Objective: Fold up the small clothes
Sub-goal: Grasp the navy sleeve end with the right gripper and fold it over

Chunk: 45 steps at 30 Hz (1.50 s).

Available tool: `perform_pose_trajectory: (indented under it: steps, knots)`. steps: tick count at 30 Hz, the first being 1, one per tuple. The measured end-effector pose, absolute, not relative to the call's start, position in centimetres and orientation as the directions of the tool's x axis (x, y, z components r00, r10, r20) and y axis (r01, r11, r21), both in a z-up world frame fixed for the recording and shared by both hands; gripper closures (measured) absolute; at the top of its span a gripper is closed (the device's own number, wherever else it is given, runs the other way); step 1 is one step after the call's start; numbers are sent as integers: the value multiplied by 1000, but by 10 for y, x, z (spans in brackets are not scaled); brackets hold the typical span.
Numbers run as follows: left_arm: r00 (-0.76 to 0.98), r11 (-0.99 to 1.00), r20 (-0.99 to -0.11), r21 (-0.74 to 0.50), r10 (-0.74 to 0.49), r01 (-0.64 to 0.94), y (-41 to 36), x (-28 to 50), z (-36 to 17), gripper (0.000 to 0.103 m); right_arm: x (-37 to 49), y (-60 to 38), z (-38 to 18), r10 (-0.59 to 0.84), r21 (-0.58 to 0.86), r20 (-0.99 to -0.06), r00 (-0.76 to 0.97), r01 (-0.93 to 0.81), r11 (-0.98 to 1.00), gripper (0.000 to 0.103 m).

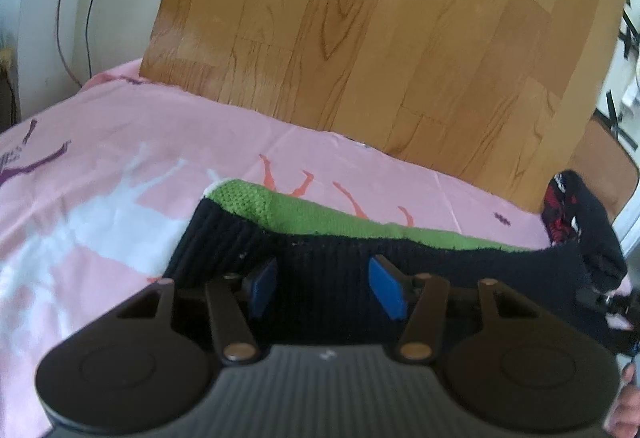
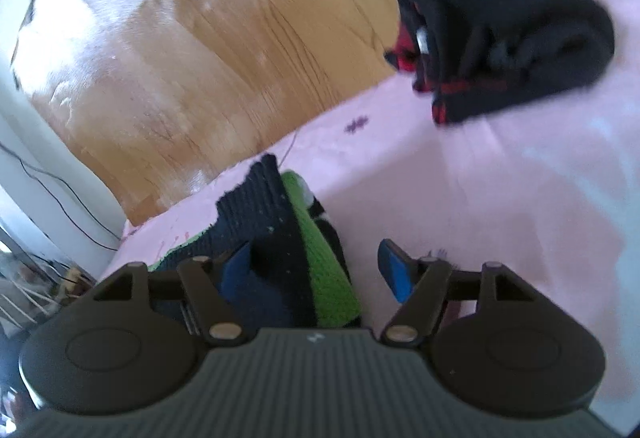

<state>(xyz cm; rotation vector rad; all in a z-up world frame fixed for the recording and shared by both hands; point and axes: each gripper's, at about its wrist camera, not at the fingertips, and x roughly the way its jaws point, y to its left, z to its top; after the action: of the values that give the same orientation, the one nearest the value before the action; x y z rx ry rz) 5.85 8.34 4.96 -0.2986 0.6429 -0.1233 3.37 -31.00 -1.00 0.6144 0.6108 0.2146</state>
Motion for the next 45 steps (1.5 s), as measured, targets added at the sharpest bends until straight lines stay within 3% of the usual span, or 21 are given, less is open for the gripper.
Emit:
perform_pose_trajectory:
  steps: [6, 7, 9, 12, 15, 18, 20, 23, 25, 28, 34, 40, 45]
  knots:
    - [824, 964, -534, -258, -191, 56, 75, 54, 46, 42, 44, -290, -12, 430, 610, -457, 779, -78, 788, 33]
    - [827, 966, -530, -251, -190, 61, 73, 54, 46, 40, 45, -282, -10, 424, 581, -471, 774, -90, 809, 52]
    - [828, 971, -532, -231, -178, 61, 70, 56, 45, 40, 48, -271, -10, 419, 554, -505, 755, -89, 828, 68]
    - [830, 975, -531, -211, -171, 66, 65, 56, 46, 40, 33, -269, 6, 391, 539, -467, 793, -96, 837, 74]
    - [819, 956, -523, -274, -237, 101, 64, 54, 50, 40, 3, -271, 32, 372, 511, -378, 848, -145, 847, 76]
    - [791, 929, -520, -331, -324, 164, 57, 60, 53, 41, -35, -265, 50, 302, 382, -324, 897, -168, 909, 76]
    - [788, 938, -527, -296, -318, 181, 46, 64, 52, 39, -47, -269, 47, 255, 351, -330, 909, -132, 927, 76]
    - [800, 962, -536, -183, -270, 202, 29, 62, 49, 36, -37, -287, 13, 235, 437, -453, 860, -16, 899, 74]
    - [801, 963, -535, -169, -270, 211, 27, 60, 49, 34, -31, -300, -13, 262, 534, -490, 831, 49, 844, 65]
    - [795, 952, -527, -215, -300, 216, 35, 57, 50, 33, -34, -314, -26, 313, 660, -431, 846, 59, 749, 60]
    - [786, 943, -527, -250, -323, 220, 40, 54, 51, 25, -37, -311, -28, 355, 679, -379, 854, -4, 735, 50]
    - [788, 953, -538, -204, -299, 222, 33, 49, 50, 24, -39, -324, -28, 386, 741, -320, 865, -26, 671, 50]
    - [782, 957, -552, -194, -290, 218, 31, 46, 50, 24, -38, -321, -26, 369, 726, -331, 868, -15, 687, 51]
